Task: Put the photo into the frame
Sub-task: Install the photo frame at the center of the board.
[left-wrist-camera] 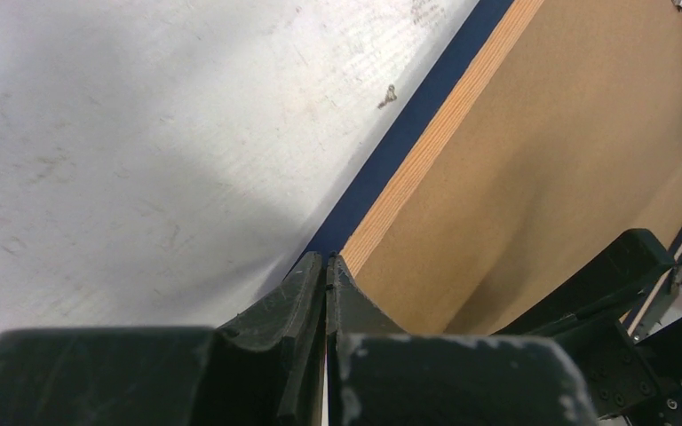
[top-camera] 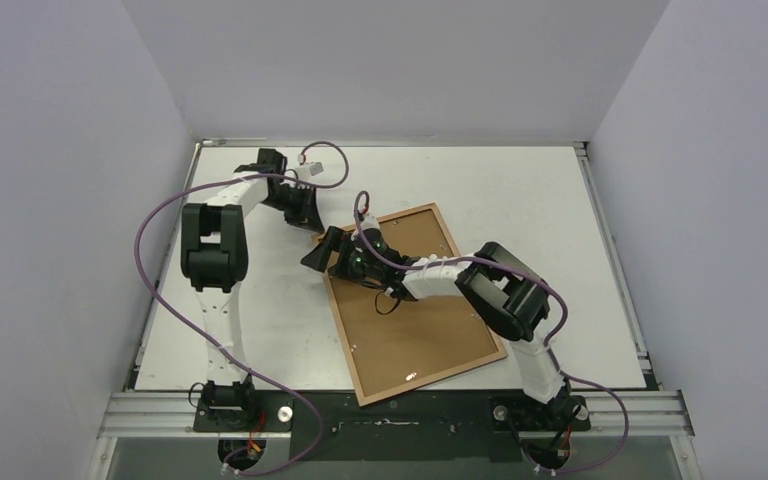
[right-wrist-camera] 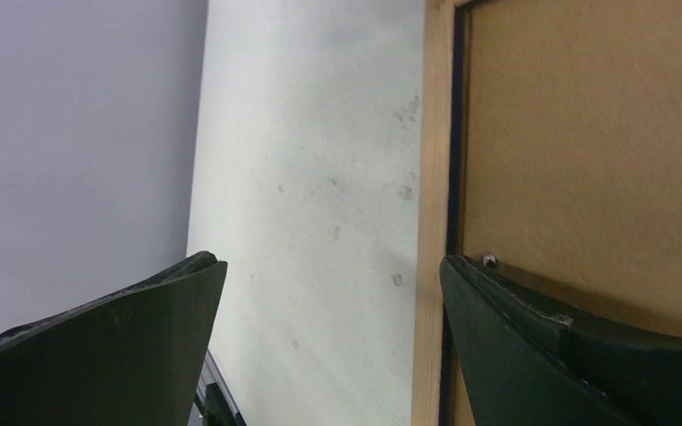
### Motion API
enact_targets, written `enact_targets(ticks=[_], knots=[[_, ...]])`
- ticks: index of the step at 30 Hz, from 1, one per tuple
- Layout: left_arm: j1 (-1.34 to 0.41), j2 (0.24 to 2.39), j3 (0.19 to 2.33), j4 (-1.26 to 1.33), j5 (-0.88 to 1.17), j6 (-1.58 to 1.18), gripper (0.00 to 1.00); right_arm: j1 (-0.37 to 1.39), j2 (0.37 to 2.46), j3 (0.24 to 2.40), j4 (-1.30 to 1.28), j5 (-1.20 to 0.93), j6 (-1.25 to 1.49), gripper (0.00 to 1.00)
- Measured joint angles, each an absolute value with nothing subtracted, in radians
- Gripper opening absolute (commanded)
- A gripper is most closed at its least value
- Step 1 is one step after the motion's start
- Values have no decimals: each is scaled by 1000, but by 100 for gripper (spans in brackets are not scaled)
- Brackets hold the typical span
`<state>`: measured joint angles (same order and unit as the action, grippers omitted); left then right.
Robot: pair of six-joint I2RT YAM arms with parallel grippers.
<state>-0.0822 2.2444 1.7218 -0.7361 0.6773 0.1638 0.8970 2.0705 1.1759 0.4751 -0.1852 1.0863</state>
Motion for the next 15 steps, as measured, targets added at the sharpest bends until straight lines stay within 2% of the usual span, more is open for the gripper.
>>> enact_targets(ticks=[7, 11, 15], knots=[[-90, 2244, 1717, -791, 690, 154, 0, 863, 2011, 1174, 479, -208, 1012, 94], [-88, 2244, 1718, -810, 690, 149, 0, 819, 1843, 1145, 343, -186, 917, 90], [-80, 2244, 1731, -844, 684, 150, 2, 768, 1624, 1121, 118, -108, 828, 90]])
